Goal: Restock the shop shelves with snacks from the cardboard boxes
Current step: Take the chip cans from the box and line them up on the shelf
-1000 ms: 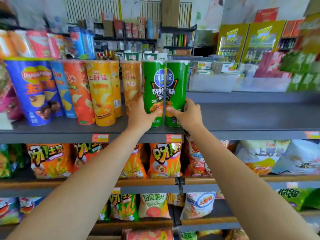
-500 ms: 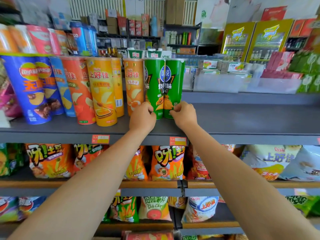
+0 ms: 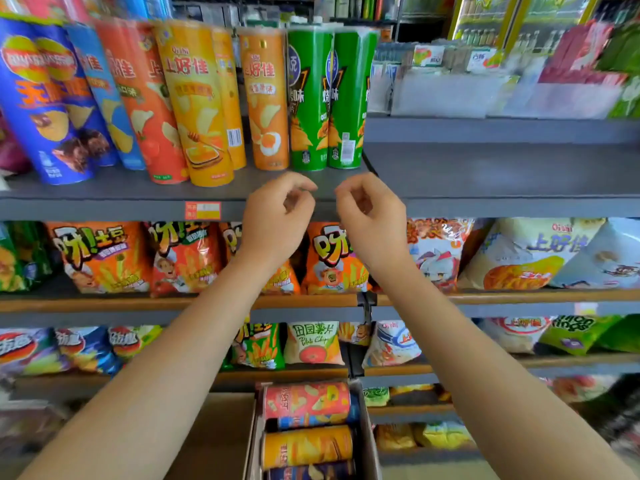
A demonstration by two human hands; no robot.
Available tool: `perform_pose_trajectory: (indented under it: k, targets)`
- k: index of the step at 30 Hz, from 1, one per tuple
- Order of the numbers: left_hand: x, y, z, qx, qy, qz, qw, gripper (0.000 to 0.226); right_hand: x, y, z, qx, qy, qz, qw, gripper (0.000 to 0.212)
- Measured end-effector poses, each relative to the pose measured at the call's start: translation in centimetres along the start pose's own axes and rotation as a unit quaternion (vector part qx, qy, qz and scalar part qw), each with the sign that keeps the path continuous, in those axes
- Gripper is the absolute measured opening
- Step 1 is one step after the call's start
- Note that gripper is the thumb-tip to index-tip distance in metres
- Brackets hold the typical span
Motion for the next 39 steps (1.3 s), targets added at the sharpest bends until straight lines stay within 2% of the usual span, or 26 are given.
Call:
perform_pose_trajectory:
  k: [2,4,7,9,11,14,16,17,21,22,24,26,28,30,31,32,34,36,38,39]
  targets:
    - [2.6,4.5,0.2,0.004,0.018,0.031,0.999,0.017,-1.3,4.3,-1.1,0.022,-0.033,-0.020,0.999,0.015]
    - [6.9,9.4,-0.4,0.030,0.005,0.091,0.995,0.016,-4.8,9.0,-3.1,0.055,-0.044,-0.075,0.995,0.019]
    - [15.4,18.4,-2.1,0.108,-0.058,0.213,0.969,0.014,-13.0,17.2,-6.7,0.147,0.024,-0.195,0.969,0.018]
    - [21.5,26.2,-3.3,0.182,-0.123,0.311,0.925,0.015,-19.7,24.7,-9.1,0.271,0.119,-0.297,0.908,0.014]
    - [26.1,34.7,-3.6,0.262,-0.165,0.394,0.865,0.021,-25.3,33.4,-10.1,0.399,0.205,-0.373,0.812,0.013]
    - [28.6,44.5,-2.9,0.348,-0.202,0.415,0.816,0.032,-29.2,44.9,-9.2,0.529,0.262,-0.433,0.681,0.011]
    - [28.1,47.9,-2.6,0.381,-0.213,0.394,0.809,0.045,-29.6,50.0,-8.6,0.599,0.303,-0.411,0.617,0.033]
    - [27.7,49.0,-2.6,0.392,-0.213,0.385,0.808,0.051,-29.4,51.7,-8.3,0.619,0.324,-0.385,0.603,0.045]
    - [26.4,51.3,-2.9,0.421,-0.200,0.369,0.804,0.065,-27.6,54.2,-8.5,0.610,0.363,-0.297,0.638,0.067]
    - [26.3,51.5,-2.9,0.425,-0.199,0.369,0.802,0.067,-27.4,54.7,-8.6,0.621,0.372,-0.278,0.632,0.073]
    - [26.3,51.3,-2.8,0.429,-0.202,0.372,0.798,0.069,-27.0,55.8,-9.0,0.661,0.382,-0.250,0.595,0.088]
    - [26.3,50.8,-2.8,0.433,-0.216,0.363,0.797,0.069,-26.1,57.1,-9.5,0.711,0.395,-0.183,0.552,0.089]
    - [26.4,50.6,-2.6,0.437,-0.223,0.348,0.799,0.069,-25.0,58.3,-10.2,0.731,0.409,-0.113,0.534,0.081]
    - [26.6,50.6,-2.5,0.437,-0.221,0.341,0.802,0.068,-24.9,58.8,-10.4,0.720,0.409,-0.120,0.548,0.080]
    - [26.7,50.7,-2.5,0.437,-0.218,0.338,0.804,0.068,-25.0,58.5,-10.4,0.703,0.399,-0.147,0.570,0.081]
    - [26.8,50.6,-2.5,0.432,-0.211,0.339,0.809,0.069,-25.3,57.8,-10.3,0.671,0.383,-0.182,0.608,0.080]
    - [26.9,50.5,-2.3,0.411,-0.194,0.353,0.818,0.072,-25.8,55.4,-9.6,0.561,0.334,-0.282,0.703,0.074]
    - [26.3,49.7,-2.2,0.368,-0.204,0.333,0.844,0.066,-26.4,52.9,-8.5,0.436,0.263,-0.394,0.765,0.068]
    - [25.2,48.5,-2.1,0.301,-0.204,0.303,0.881,0.056,-26.7,50.9,-8.1,0.358,0.206,-0.467,0.782,0.063]
    - [24.7,48.3,-2.4,0.287,-0.174,0.315,0.888,0.052,-26.8,49.9,-8.1,0.331,0.184,-0.494,0.783,0.059]
Point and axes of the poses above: each hand's wrist, its own y-axis away from the middle knuckle, its own z-axis out of the back of the hand, x = y × z, the point moved 8 cm from there along -y, towards the middle knuckle
